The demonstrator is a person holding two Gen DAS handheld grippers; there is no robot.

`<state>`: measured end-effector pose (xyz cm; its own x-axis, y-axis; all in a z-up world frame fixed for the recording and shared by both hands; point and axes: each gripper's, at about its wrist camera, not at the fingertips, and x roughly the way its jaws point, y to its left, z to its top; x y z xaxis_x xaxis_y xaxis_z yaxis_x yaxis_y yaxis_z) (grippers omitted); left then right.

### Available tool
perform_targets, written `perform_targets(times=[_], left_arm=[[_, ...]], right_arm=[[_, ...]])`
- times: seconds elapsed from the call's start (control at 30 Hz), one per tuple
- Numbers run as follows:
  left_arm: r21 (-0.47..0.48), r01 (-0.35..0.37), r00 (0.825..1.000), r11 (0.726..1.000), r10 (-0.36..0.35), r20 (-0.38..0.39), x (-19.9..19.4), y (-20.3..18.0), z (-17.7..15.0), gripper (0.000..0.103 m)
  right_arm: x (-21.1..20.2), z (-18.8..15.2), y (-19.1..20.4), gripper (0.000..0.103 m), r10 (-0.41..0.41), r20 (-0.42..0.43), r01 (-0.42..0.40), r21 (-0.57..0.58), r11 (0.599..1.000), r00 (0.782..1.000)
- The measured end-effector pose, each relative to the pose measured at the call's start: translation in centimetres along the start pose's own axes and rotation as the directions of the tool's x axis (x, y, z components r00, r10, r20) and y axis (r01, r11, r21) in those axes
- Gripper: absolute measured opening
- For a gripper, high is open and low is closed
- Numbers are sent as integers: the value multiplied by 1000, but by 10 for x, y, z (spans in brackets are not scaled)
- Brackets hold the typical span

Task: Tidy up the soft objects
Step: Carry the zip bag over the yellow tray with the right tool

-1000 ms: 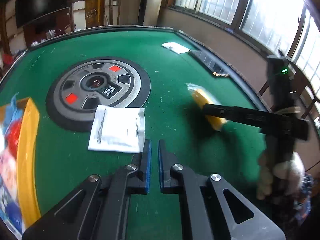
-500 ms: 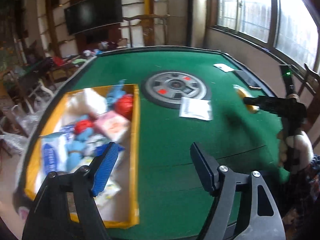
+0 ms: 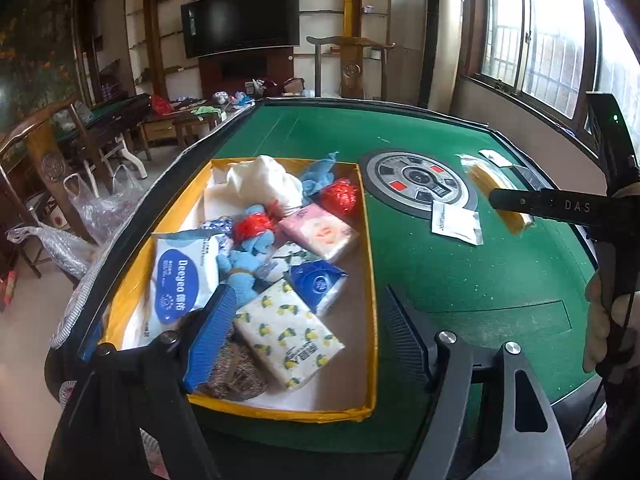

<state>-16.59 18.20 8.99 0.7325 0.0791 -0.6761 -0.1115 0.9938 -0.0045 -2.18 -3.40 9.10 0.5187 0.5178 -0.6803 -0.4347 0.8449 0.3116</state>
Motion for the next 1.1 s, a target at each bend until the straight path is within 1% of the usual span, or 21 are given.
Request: perform_targets(times=[0.1, 0.2, 0.43, 0.53, 0.63, 0.77, 0.87, 1.0, 1.1], left_arm=[[-12, 4, 1000, 1000, -4, -3, 0, 8, -2, 75], [-27, 7, 1000, 1000, -7, -7, 2, 16, -5, 75], [-74, 13, 1000, 997, -15, -27, 9, 40, -12, 75], [-94, 16, 999, 995, -19, -34, 9, 53, -16, 75], [-133, 9, 999, 991, -15, -43, 9, 74, -22, 75], [-215, 0, 998, 977, -13, -60, 10, 108, -33, 75], [-274, 11, 998, 962, -28, -57, 7, 128, -39, 75], [-328, 29, 999, 944, -39, -25, 2, 145, -42, 75], [-358, 55, 998, 932, -59, 0, -1, 152, -43, 75]], right_arm=[[11, -2, 27, 36, 23, -24, -24, -35, 999, 999], [23, -2, 45, 36, 45, -53, -49, -61, 997, 998], [49, -5, 100, 36, 56, -101, -71, -149, 986, 993], [57, -6, 117, 36, 67, -116, -87, -171, 982, 991], [65, -7, 128, 36, 72, -132, -96, -186, 978, 989], [80, -8, 139, 36, 74, -164, -105, -193, 976, 984], [93, -9, 149, 36, 81, -191, -119, -197, 973, 978], [114, -4, 170, 36, 72, -232, -125, -226, 966, 970], [141, 9, 187, 36, 56, -273, -126, -245, 961, 960]])
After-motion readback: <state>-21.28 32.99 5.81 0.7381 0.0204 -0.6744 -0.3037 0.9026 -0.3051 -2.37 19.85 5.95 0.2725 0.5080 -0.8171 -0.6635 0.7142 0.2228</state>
